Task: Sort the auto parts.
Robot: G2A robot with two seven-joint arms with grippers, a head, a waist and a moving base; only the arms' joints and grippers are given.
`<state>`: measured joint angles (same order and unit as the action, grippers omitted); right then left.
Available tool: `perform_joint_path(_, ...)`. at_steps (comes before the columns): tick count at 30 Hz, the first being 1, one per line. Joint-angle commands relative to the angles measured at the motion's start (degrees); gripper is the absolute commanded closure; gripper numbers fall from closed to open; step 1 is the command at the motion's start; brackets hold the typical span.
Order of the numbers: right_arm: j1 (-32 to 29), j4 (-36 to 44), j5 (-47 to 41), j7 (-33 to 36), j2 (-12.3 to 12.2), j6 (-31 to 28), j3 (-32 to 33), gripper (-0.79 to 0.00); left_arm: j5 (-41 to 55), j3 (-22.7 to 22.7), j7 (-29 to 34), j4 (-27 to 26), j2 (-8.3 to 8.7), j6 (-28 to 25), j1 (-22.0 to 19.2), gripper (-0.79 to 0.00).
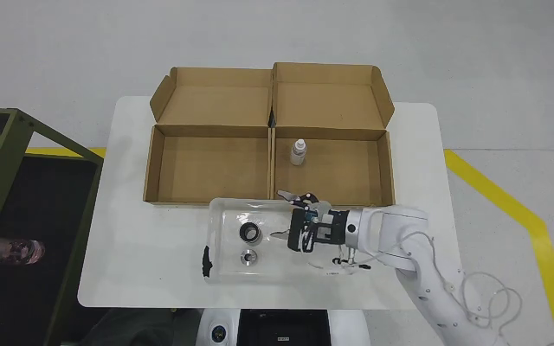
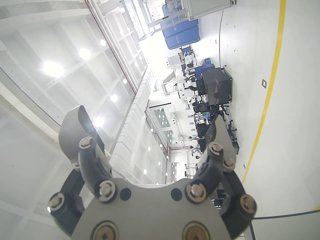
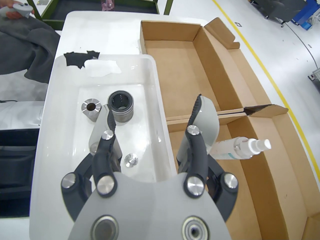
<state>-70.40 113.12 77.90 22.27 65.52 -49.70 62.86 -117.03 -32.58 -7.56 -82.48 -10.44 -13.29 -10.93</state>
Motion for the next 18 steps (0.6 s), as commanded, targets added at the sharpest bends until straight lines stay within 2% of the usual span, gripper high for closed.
perform_joint_path(1,-0.46,0.23,1.18,0.68,-0.17,-0.79,-0.42,-0.548,0.00,0.00,0.00,0.00,0.00,0.00,0.00,-0.785)
perform_joint_path(3,-0.93,0.17,2.07,1.27,-0.31,-1.51,-0.99,-0.566,0.00,0.00,0.00,0.00,0.00,0.00,0.00,-0.785)
perform_joint_path(12,-0.99,-2.26,5.18,3.39,-0.58,-1.35,-2.97,-0.533,0.00,0.00,0.00,0.00,0.00,0.00,0.00,-0.785)
perform_joint_path(18,-0.16,-3.59,8.06,4.96,-0.68,-1.10,-4.21,-0.542,0.00,0.00,0.00,0.00,0.00,0.00,0.00,-0.785)
